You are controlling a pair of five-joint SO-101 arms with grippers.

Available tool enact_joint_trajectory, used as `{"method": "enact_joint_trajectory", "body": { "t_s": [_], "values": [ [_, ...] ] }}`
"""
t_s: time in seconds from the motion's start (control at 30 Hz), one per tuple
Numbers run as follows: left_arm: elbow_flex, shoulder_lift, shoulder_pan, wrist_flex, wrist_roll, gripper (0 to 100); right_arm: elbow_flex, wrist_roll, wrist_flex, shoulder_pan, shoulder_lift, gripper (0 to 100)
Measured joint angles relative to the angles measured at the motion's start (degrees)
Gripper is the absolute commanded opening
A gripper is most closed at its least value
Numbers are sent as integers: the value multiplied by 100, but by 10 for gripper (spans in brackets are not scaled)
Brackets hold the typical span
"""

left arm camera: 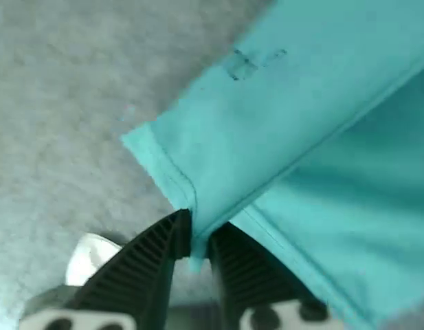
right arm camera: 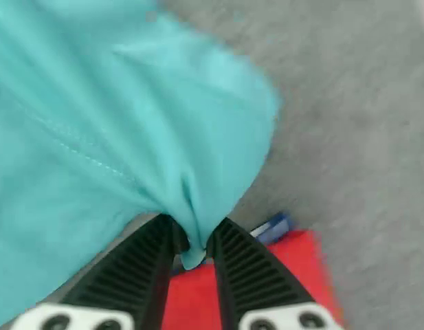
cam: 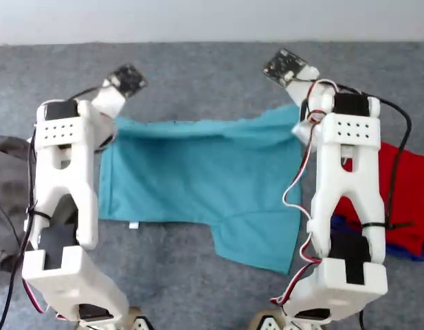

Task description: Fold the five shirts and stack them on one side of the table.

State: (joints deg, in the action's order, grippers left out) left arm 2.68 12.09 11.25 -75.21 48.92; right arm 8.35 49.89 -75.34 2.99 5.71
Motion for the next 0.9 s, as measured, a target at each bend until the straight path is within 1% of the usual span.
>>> {"method": "enact_joint_trajectory", "body": {
  "t_s": [0.13,0.23,0.3,0.4,0.5,0.8,0.9],
  "values": [
    [0,-44,0,-1002,396,14,0,-343,-1213,0,-35,12],
    [0,-44,9,-1495,510,14,0,-387,-2075,9,-35,12],
    [0,-44,9,-1714,545,14,0,-404,-2462,9,-44,12],
    [9,-44,9,-2066,545,14,-264,-413,-2497,26,-246,12],
    [9,-44,9,-2268,545,14,-844,-422,-2497,44,-492,12],
    [-747,-53,9,-2303,536,14,-2558,-422,-2497,62,-1275,12],
    [-765,-53,26,-2171,352,14,-2901,-422,-2497,62,-1319,12]
  ]
}}
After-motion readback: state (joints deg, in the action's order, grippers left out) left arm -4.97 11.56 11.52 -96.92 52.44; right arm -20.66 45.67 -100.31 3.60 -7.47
